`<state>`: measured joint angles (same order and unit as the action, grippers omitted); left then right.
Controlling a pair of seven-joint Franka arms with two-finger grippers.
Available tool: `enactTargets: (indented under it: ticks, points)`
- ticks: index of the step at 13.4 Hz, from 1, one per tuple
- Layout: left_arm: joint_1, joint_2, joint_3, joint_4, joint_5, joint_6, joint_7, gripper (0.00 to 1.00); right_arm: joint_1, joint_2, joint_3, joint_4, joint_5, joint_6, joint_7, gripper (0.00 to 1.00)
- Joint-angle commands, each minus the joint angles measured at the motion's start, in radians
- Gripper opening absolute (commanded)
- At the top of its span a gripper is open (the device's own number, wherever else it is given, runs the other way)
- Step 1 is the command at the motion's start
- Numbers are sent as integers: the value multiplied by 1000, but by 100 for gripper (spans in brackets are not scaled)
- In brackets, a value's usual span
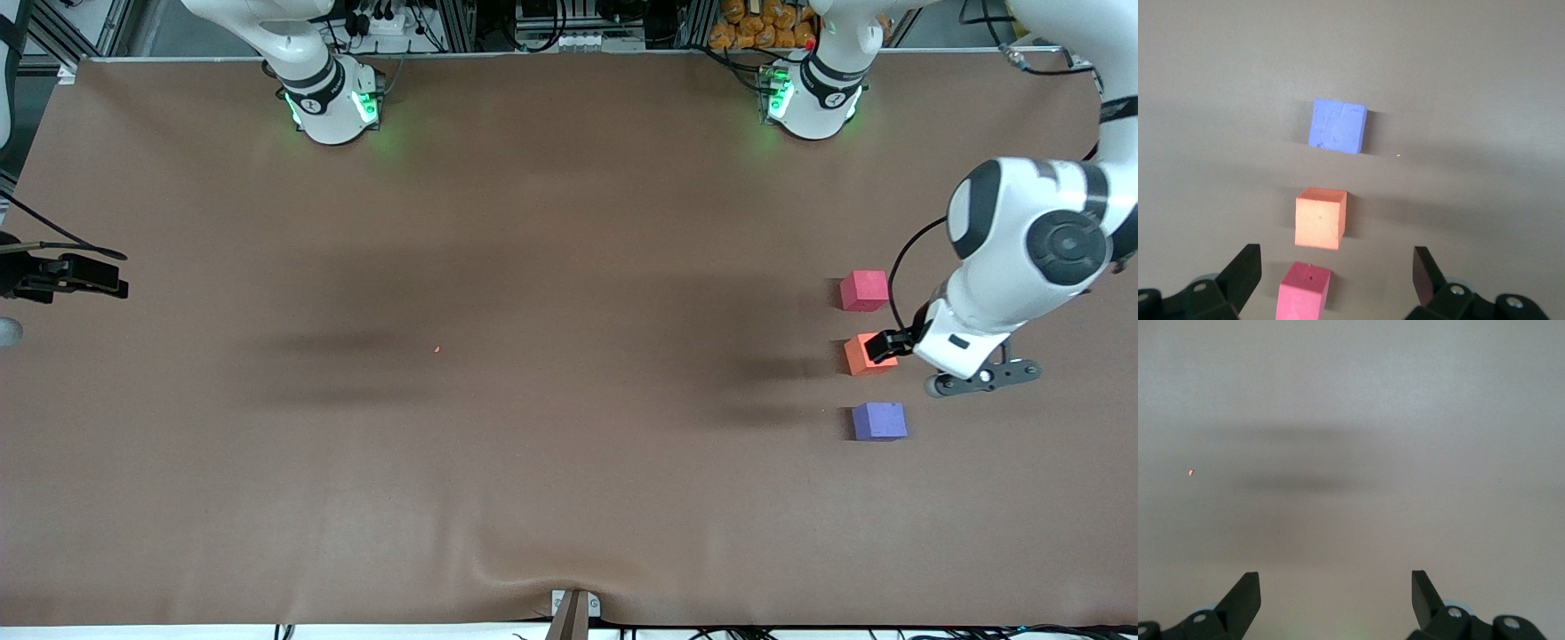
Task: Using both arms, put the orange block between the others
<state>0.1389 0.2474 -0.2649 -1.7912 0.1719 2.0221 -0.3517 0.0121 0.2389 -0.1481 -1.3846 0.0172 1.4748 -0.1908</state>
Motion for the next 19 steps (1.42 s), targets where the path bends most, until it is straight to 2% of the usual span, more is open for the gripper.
enactTargets:
  ticks: [1, 4, 6, 8, 10, 11, 13, 17, 19]
  points:
    - [8, -31, -13, 108, -64, -141, 34, 100, -11, -13, 7, 2, -8, -16, 34, 100]
    - [14, -149, -11, 108, -100, -248, 114, 100, -9, -13, 7, 4, -3, -18, 74, 100]
    - [7, -190, 6, 112, -103, -295, 172, 100, -11, -13, 7, 15, 0, -18, 73, 100]
    - [-51, -236, 94, 112, -123, -357, 241, 100, -11, -13, 7, 18, 0, -36, 71, 100]
    - [-165, -293, 238, 112, -149, -397, 275, 100, -11, -15, 7, 18, 0, -42, 71, 100]
    - [-177, -307, 254, 115, -166, -417, 290, 100, -11, -15, 7, 18, 1, -51, 71, 100]
    - [-177, -313, 248, 154, -175, -443, 289, 100, -12, -15, 7, 18, 3, -65, 73, 100]
    - [-170, -293, 233, 301, -216, -572, 289, 100, -11, -15, 9, 18, 3, -68, 74, 100]
    - [-170, -296, 231, 323, -219, -612, 303, 100, -11, -15, 9, 18, 3, -68, 74, 100]
